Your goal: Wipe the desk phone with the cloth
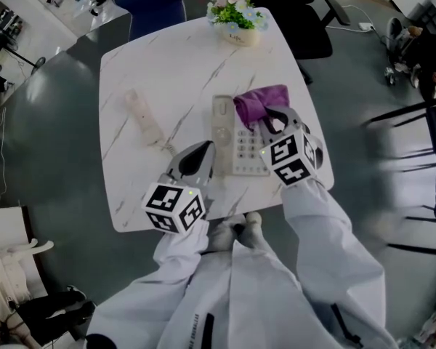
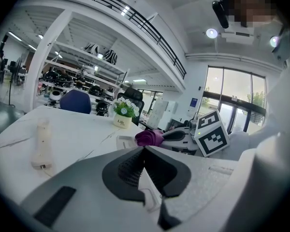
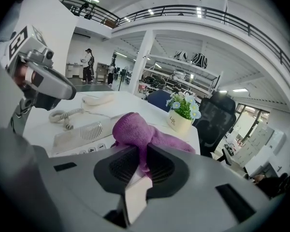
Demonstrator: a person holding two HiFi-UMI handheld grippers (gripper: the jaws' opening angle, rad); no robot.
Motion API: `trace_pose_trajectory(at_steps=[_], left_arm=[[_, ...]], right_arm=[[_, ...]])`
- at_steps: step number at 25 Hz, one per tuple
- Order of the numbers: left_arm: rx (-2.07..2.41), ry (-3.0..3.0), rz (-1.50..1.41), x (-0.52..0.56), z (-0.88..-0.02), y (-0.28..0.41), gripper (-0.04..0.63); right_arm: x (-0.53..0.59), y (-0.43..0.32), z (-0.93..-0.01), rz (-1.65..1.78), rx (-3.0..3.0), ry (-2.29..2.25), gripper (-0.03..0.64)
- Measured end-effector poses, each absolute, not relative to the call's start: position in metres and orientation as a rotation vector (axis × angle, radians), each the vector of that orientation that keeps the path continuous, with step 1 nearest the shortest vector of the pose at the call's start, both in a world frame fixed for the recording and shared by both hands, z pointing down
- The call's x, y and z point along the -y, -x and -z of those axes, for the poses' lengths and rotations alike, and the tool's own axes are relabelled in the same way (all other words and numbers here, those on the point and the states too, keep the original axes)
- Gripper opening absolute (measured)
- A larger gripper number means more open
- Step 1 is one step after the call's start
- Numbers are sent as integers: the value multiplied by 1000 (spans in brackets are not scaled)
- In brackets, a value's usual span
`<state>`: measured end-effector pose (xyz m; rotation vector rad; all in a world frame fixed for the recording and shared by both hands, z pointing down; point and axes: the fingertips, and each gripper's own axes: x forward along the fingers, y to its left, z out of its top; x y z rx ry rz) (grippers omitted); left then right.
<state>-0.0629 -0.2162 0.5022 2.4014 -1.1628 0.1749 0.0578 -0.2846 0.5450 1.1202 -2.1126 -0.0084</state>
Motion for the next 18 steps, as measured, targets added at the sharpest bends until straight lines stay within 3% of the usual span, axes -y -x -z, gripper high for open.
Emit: trace_pose_trajectory(at_steps=[18], left_arm=[[1215,-2383,-155,182,-493,57,-2]], right_arm=[[247,-51,-558,-32,2119,-1008,32]])
